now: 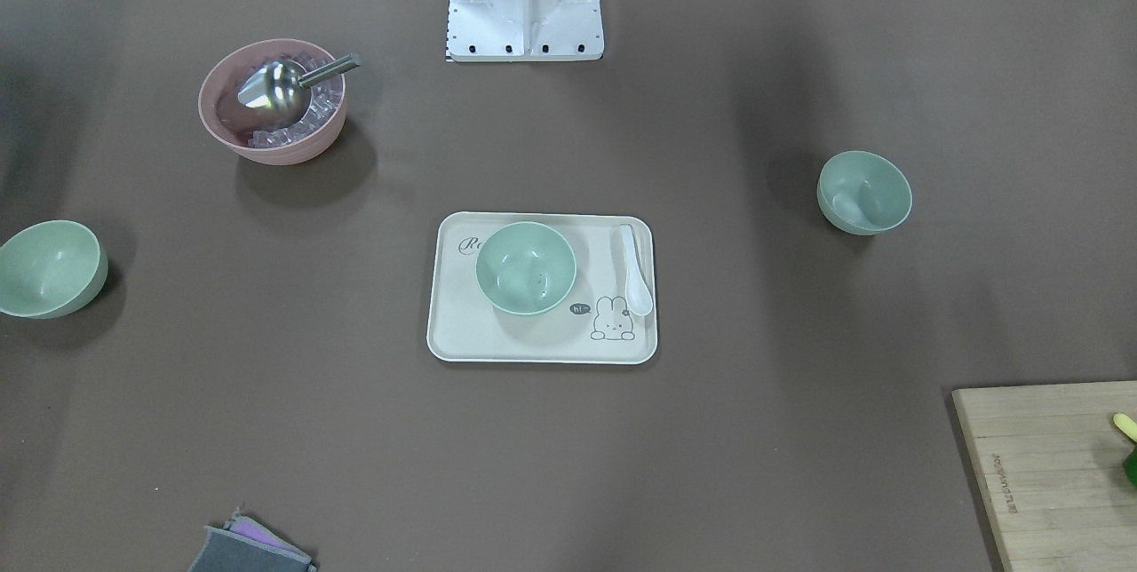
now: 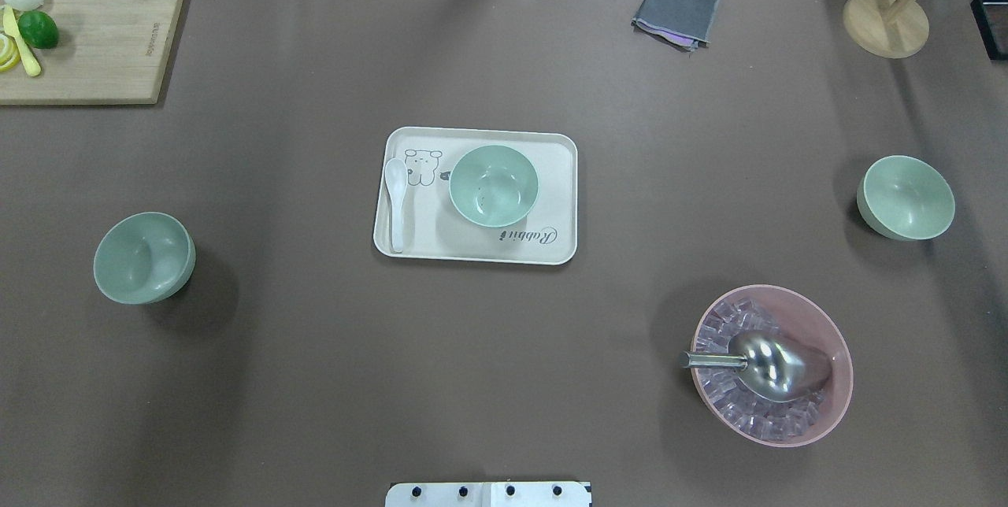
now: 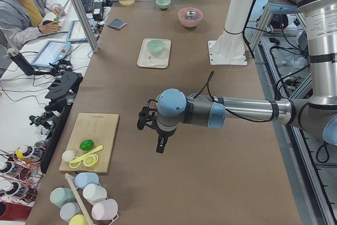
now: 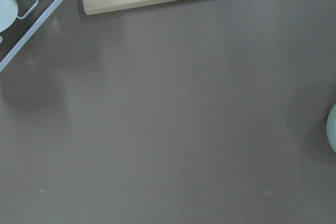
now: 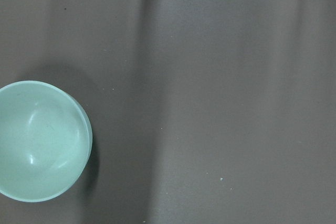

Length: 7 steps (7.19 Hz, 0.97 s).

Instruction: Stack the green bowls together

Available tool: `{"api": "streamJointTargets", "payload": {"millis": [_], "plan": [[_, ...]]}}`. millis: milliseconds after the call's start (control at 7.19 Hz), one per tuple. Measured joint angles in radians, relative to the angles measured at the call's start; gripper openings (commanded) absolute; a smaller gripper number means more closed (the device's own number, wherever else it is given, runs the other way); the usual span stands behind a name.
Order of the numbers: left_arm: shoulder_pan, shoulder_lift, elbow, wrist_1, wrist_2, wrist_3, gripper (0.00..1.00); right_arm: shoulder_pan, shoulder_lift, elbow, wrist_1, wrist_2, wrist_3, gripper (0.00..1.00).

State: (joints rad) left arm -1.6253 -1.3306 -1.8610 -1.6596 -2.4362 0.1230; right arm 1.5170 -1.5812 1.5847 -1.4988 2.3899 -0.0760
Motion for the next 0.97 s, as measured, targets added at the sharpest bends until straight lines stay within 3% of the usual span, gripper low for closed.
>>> {"api": "streamJointTargets", "payload": {"millis": [417, 974], "plan": [[0.013, 0.002, 0.003, 0.005, -0.001, 0.0, 0.98, -0.078, 0.011, 0.001, 0.046, 0.019, 0.114, 0.99], [0.033, 0.004, 0.009, 0.001, -0.001, 0.0, 0.98, -0.236, 0.013, -0.12, 0.371, 0.02, 0.359, 0.96]]}}
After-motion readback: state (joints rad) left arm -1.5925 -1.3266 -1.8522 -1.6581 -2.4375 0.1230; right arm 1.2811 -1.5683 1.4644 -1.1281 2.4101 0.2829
